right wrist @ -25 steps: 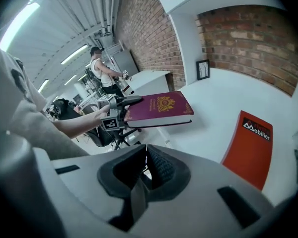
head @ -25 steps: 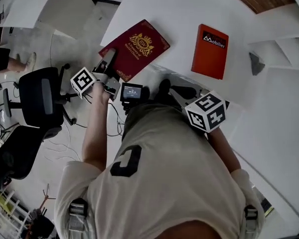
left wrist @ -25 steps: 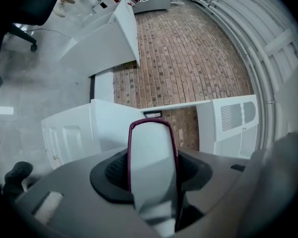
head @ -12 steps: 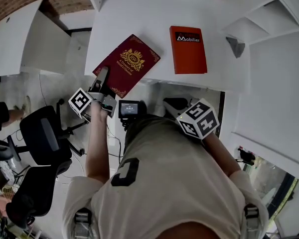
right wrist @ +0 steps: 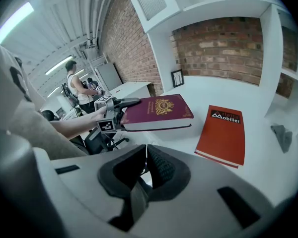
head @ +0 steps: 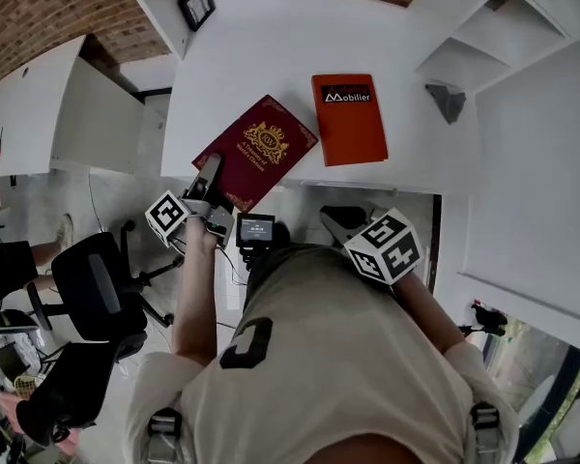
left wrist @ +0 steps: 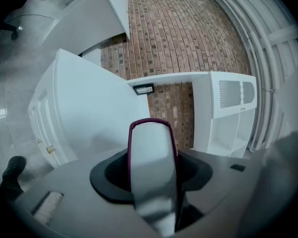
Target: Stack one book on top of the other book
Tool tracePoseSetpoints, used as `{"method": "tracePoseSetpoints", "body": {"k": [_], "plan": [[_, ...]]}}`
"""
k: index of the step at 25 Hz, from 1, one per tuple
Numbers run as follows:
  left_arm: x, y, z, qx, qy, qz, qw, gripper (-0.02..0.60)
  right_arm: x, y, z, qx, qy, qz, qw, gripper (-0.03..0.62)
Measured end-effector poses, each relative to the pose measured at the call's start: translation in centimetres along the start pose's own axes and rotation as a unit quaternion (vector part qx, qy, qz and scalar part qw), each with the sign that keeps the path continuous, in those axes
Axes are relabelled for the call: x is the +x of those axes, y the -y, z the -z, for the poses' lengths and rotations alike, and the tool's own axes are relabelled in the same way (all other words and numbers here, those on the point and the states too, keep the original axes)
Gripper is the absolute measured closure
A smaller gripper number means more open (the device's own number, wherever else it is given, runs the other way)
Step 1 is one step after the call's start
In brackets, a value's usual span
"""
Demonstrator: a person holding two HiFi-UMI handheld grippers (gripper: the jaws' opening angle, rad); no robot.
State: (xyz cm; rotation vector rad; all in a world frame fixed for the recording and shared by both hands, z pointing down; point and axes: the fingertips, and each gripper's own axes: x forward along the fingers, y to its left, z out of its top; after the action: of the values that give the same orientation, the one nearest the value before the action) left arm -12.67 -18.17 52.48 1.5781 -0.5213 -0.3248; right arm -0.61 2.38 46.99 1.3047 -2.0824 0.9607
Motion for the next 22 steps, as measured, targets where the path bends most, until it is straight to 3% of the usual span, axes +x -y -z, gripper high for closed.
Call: {"method": "tracePoseSetpoints", "body": {"k": [15,22], "plan": [[3.9,2.7,8.7,0.045,0.036,-0.04,0.9975,0.37,-8.6,8.4,4.7,-0.002,0.051,-0.025,0.998,0.588],[4.5,4.6,12.0,0.054,0.06,-0.055,0.9952,0.37,-10.8,11.0,7.1,0.012,0.057,-0.072,0.996,0.588]]}}
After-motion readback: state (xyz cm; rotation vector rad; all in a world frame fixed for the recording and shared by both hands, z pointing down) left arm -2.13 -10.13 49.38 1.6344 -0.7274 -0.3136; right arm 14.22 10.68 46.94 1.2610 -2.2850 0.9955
